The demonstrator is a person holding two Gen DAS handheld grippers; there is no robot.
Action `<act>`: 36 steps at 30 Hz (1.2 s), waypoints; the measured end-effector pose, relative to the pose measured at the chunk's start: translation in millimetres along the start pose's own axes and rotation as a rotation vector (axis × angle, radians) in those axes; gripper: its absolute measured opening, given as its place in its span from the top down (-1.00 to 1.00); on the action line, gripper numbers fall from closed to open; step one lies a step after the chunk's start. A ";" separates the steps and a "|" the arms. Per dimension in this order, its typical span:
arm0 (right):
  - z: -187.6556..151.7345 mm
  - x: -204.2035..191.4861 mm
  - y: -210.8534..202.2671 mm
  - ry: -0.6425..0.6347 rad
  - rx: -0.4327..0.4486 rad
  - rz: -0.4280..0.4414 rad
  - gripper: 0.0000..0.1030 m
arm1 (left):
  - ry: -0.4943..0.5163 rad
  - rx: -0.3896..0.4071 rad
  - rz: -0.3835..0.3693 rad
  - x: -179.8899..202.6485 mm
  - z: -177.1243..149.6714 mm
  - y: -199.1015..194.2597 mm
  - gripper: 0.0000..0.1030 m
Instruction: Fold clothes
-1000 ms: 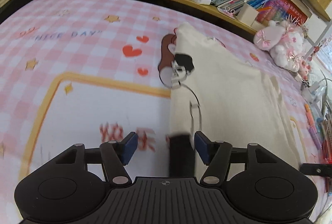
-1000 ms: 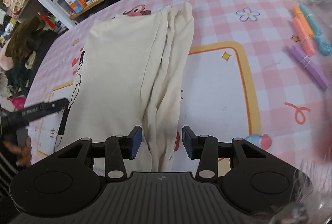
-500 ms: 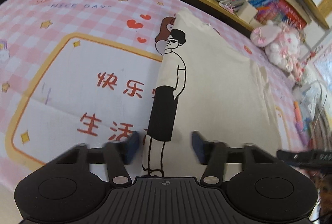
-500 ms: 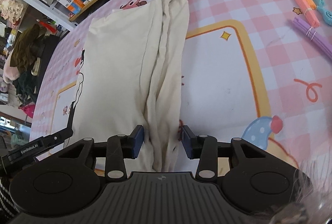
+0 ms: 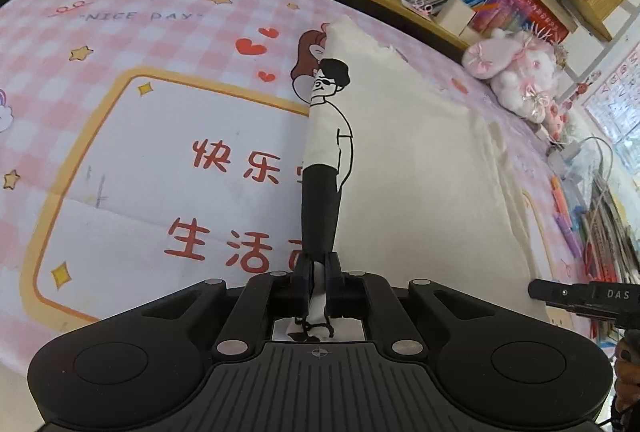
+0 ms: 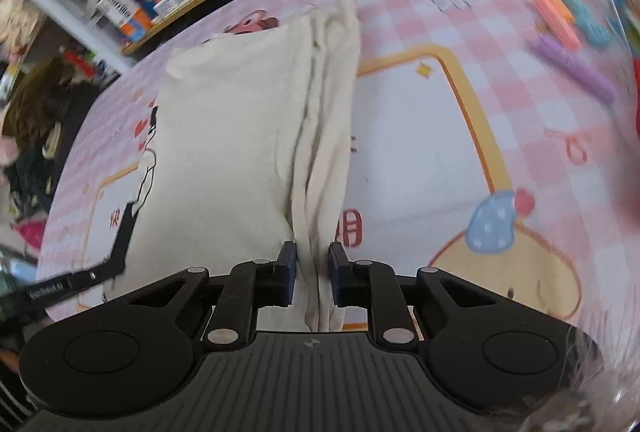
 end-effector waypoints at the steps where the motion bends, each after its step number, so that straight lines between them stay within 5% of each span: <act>1: -0.7 1.2 -0.3 0.015 0.008 0.002 0.67 | 0.012 0.002 -0.006 0.1 0.0 0.1 0.87; 8: -11.3 9.4 -10.3 0.115 0.051 -0.018 0.25 | 0.175 0.094 0.002 8.7 -3.5 -16.5 0.57; 13: -23.4 6.6 -11.1 0.145 0.041 -0.029 0.07 | 0.325 0.215 -0.010 20.7 -9.2 -39.5 -0.60; 19: -30.1 -5.2 -4.2 0.131 0.035 -0.045 0.18 | 0.525 0.264 -0.058 45.0 -23.3 -47.8 -0.66; 25: -22.7 -17.1 -5.5 0.160 0.063 -0.023 0.74 | 0.706 0.314 -0.076 65.3 -46.6 -48.4 -0.66; 32: -1.9 -45.3 -24.8 0.183 0.120 0.075 0.79 | 0.880 0.358 -0.063 80.1 -71.5 -43.5 -0.82; 36: 10.1 -61.4 -36.0 0.196 0.153 0.131 0.81 | 0.919 0.411 0.031 86.2 -77.6 -34.7 -0.82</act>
Point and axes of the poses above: each gripper's, at about its wrist camera, not at the fingertips, and y roughly the way its jaws point, x to its right, z to its top, the point moved 4 cm from there along y, roughly the way its jaws point, and after that the axes turned 13 degrees about z, right-handed, at the moved point
